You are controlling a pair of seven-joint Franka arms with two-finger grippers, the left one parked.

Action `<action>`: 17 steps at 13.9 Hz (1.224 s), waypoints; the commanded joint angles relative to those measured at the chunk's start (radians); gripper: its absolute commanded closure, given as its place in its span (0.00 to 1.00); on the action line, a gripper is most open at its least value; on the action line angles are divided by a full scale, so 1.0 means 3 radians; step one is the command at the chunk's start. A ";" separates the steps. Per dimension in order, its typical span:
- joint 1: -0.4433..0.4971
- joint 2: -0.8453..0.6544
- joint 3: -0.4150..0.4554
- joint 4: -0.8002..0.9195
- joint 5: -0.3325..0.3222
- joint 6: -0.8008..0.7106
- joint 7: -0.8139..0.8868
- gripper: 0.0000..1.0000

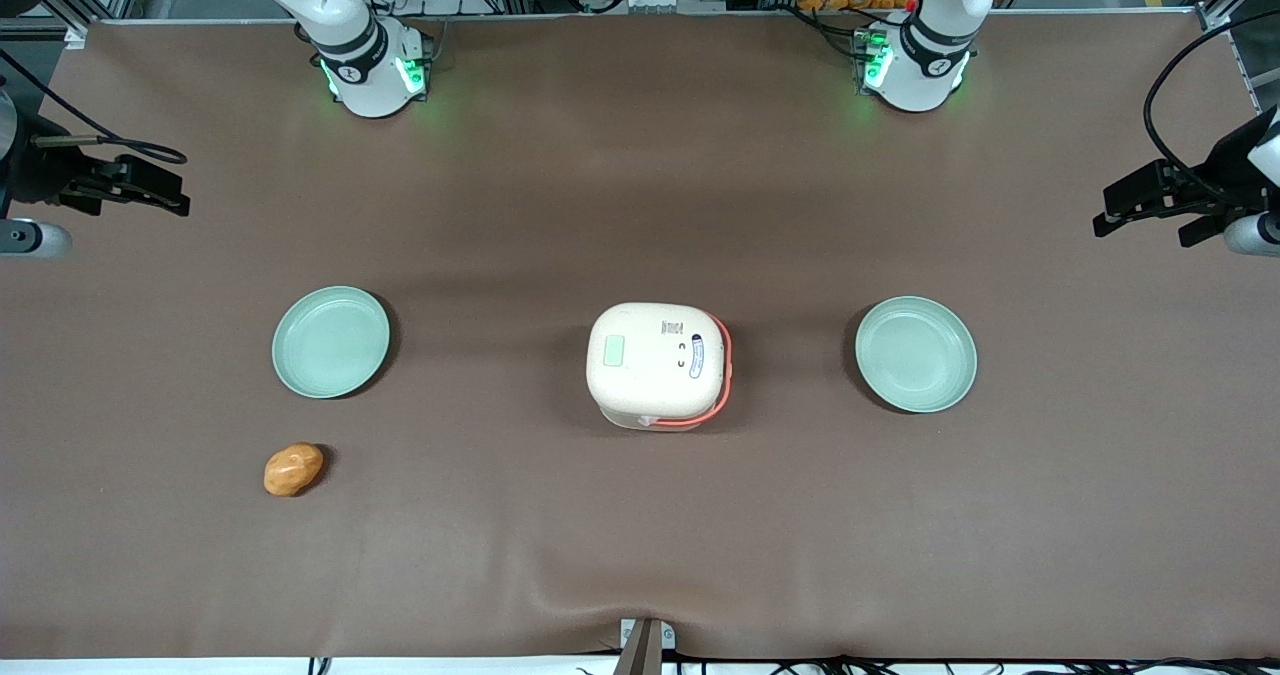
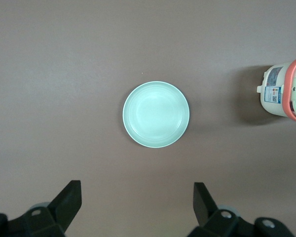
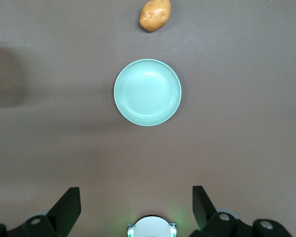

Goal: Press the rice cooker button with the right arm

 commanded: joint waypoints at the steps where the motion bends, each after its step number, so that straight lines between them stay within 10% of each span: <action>1: 0.0036 -0.0023 -0.0007 0.0018 0.0050 -0.0043 0.0028 0.00; 17: 0.1186 0.0345 0.0003 0.0018 0.0264 0.0698 0.0615 0.00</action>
